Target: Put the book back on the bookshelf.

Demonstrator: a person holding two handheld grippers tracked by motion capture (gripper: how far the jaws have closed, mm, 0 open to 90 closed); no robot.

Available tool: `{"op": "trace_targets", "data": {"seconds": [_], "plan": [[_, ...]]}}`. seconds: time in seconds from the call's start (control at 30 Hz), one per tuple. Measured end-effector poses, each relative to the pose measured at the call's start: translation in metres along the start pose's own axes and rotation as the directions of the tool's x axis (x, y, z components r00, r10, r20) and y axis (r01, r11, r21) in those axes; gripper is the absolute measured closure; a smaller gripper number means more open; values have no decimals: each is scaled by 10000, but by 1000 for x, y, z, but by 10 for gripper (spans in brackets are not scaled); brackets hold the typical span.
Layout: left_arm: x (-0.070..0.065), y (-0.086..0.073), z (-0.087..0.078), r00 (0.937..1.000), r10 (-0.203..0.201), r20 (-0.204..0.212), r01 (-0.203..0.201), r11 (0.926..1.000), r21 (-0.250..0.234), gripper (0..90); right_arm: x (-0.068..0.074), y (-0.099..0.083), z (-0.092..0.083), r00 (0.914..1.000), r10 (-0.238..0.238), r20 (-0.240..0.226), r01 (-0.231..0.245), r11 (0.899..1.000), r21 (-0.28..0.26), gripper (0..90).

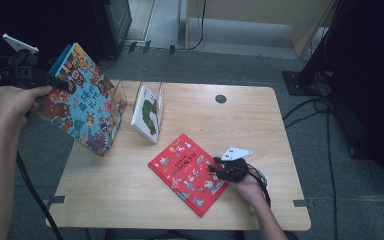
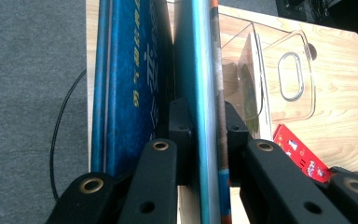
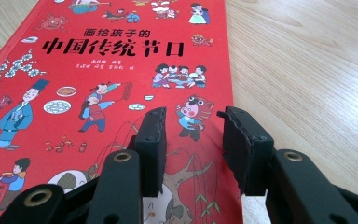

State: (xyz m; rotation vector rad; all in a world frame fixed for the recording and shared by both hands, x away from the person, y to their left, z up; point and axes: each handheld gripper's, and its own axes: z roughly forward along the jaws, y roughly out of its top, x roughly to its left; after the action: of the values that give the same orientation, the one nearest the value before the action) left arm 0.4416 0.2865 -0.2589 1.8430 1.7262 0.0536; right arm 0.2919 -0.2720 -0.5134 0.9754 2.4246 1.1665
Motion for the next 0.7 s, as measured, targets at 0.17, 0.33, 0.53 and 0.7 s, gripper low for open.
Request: {"op": "trace_targets", "data": {"seconds": [0.17,0.33,0.53,0.7], "plan": [[-1,0,1,9994,199,-272,-199,9998,-1,801,0,-5,-5,9999,120,121,-118,9999,-103,602],[0,-4,1,9995,146,-289,-155,9994,-309,797,0,-6,-6,9997,190,160,-188,9998,-100,602],[5,-7,-2,9999,80,-70,-82,9998,-178,769,-1,-6,-6,9996,250,126,-248,9996,-108,603],[5,-12,-5,9993,383,-39,-382,9991,208,696,-4,-6,-7,9986,533,-33,-534,9985,-151,603]]}}
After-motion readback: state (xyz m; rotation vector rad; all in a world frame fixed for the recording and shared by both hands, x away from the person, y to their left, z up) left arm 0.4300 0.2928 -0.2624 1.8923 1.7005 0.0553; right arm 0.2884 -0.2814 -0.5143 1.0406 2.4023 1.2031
